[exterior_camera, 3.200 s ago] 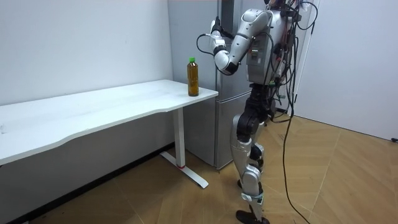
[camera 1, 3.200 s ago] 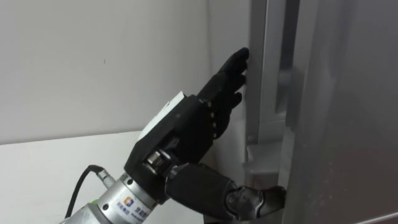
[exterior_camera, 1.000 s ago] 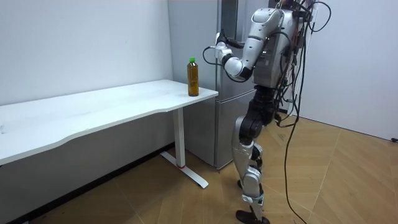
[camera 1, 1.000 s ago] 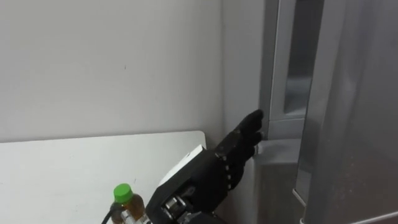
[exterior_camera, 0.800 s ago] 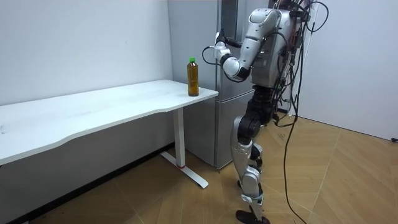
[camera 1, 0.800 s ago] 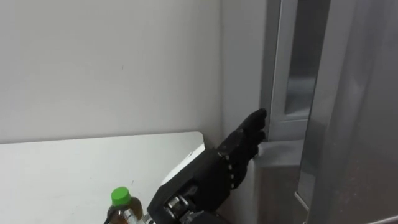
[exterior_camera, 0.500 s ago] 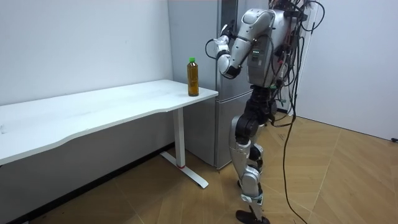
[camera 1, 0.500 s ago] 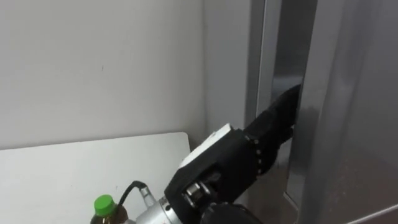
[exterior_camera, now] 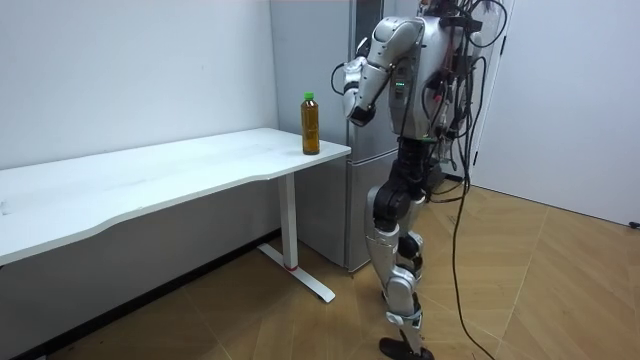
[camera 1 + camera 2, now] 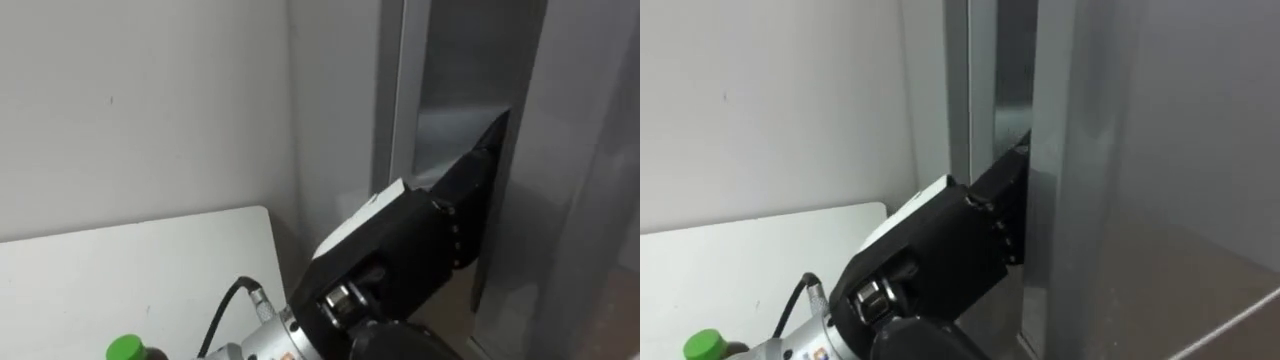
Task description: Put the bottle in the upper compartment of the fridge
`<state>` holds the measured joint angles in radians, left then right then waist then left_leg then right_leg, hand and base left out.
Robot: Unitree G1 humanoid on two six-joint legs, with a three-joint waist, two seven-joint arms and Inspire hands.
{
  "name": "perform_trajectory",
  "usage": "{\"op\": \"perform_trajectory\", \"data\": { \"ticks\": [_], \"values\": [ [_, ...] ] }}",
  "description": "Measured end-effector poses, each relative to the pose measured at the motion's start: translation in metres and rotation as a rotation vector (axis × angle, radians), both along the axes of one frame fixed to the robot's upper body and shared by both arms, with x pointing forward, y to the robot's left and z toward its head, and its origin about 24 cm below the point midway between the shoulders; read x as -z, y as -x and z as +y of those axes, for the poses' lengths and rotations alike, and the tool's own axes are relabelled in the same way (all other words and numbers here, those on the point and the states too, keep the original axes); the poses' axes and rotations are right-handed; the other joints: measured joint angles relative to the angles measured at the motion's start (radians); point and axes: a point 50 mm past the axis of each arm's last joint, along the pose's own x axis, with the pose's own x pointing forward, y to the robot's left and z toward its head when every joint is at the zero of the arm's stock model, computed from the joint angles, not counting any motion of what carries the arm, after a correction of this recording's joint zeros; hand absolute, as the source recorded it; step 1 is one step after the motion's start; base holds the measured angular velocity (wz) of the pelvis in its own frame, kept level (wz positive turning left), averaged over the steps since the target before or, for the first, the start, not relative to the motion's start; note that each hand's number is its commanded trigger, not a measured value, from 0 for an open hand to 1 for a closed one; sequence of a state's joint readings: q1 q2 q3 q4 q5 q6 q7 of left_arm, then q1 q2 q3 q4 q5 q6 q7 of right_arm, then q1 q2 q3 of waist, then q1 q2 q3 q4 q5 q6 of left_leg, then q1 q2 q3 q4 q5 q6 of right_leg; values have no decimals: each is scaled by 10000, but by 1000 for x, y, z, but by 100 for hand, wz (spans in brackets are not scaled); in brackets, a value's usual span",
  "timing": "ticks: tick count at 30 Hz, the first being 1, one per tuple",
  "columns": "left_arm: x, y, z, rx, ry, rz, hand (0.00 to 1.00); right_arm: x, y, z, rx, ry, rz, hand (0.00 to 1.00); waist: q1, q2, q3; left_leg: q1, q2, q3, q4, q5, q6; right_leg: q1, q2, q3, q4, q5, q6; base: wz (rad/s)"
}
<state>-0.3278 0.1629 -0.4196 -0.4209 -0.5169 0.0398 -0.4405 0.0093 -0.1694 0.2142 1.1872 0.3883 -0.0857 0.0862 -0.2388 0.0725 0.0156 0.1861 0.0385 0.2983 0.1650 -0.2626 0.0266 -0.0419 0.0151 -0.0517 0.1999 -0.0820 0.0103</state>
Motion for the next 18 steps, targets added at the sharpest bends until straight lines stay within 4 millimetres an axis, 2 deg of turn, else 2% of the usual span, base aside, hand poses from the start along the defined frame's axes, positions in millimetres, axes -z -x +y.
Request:
{"op": "perform_trajectory", "data": {
  "ticks": [4,9,12,14,16,18],
  "values": [
    [-3,4,-7,396,80,-314,0,-1,-1,-1,6,25,-92,0,-137,46,2,4,-2,78,-8,0,-1,-114,73,220,9,8,-13,-19],
    [-5,9,-15,865,142,-447,0,-1,-3,-2,-30,26,-138,0,-286,142,7,-14,16,517,-16,-1,-2,-162,113,288,-185,175,-19,-15],
    [-5,12,-19,1076,177,-448,0,-2,-4,-2,-55,32,-172,0,-327,193,0,-15,3,614,-17,-2,-2,-298,198,586,-159,254,-22,-29],
    [-3,15,-23,1299,129,-417,0,-2,-5,-1,-50,27,-180,0,-391,195,4,-1,5,831,-17,-2,-2,-326,250,740,-175,282,-33,-28],
    [0,16,-27,1505,15,-308,0,-2,-6,-1,-63,21,-217,0,-613,198,8,21,-5,1136,-18,-3,-4,-318,308,892,-305,370,-33,-21],
    [2,18,-31,1664,-26,-251,0,-2,-8,-1,-77,31,-246,0,-664,212,50,106,7,1311,-22,-3,-5,-330,405,1202,-310,424,-40,-42]
  ]
}}
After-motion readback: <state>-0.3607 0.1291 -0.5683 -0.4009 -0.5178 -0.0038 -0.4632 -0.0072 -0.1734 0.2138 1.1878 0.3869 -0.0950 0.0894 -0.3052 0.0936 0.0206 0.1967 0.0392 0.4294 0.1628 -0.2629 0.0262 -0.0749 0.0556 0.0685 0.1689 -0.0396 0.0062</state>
